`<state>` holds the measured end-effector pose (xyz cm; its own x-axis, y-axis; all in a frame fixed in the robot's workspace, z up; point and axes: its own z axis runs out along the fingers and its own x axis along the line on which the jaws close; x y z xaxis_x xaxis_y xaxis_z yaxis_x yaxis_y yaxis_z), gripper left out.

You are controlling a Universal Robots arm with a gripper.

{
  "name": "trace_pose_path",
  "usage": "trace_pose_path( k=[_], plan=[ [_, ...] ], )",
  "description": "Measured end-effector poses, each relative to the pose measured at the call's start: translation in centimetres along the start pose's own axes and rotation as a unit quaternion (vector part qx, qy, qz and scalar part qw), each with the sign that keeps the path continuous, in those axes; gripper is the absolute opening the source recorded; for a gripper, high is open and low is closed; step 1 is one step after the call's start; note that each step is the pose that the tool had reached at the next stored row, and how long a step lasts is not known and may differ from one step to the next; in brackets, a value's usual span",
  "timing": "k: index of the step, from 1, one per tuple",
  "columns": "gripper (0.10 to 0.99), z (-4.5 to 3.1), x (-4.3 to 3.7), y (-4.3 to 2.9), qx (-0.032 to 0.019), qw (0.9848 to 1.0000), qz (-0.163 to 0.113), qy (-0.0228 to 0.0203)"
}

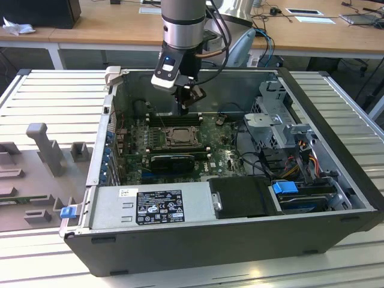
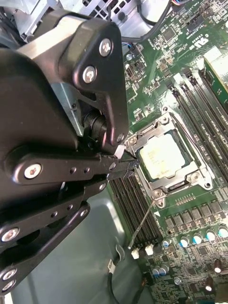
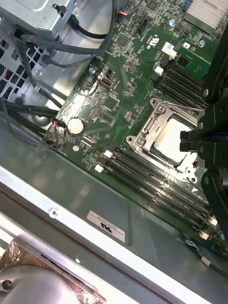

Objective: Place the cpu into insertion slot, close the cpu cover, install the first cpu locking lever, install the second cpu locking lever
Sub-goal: 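Install the first cpu locking lever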

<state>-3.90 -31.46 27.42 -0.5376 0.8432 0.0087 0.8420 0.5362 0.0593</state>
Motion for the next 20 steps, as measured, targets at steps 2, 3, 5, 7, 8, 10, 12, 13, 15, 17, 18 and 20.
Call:
trace_pose_path(
  k=[2, 3, 5, 7, 8, 10, 12, 13, 15, 17, 18, 20],
  plan=[
    [0.106, 0.00, 0.00, 0.00, 0.0001, 0.9999, -0.013, 0.0008],
    [0.106, 0.00, 0.00, 0.00, 0.0002, 0.9998, -0.020, 0.0012],
    [0.106, 0.00, 0.00, 0.00, 0.0004, 0.9991, -0.041, 0.0025],
    [0.106, 0.00, 0.00, 0.00, 0.0007, 0.9970, -0.078, 0.0046],
    [0.106, 0.00, 0.00, 0.00, 0.0008, 0.9958, -0.092, 0.0054],
    [0.106, 0.00, 0.00, 0.00, 0.0010, 0.9935, -0.114, 0.0067],
    [0.106, 0.00, 0.00, 0.00, 0.0011, 0.9914, -0.130, 0.0078],
    [0.106, 0.00, 0.00, 0.00, 0.0012, 0.9902, -0.140, 0.0083],
    [0.106, 0.00, 0.00, 0.00, 0.0015, 0.9850, -0.172, 0.0102],
    [0.106, 0.00, 0.00, 0.00, 0.0017, 0.9808, -0.194, 0.0115],
    [0.106, 0.01, 0.00, 0.00, 0.0019, 0.9755, -0.219, 0.0130],
    [0.106, 0.01, 0.00, 0.00, 0.0022, 0.9680, -0.251, 0.0149]
  ],
)
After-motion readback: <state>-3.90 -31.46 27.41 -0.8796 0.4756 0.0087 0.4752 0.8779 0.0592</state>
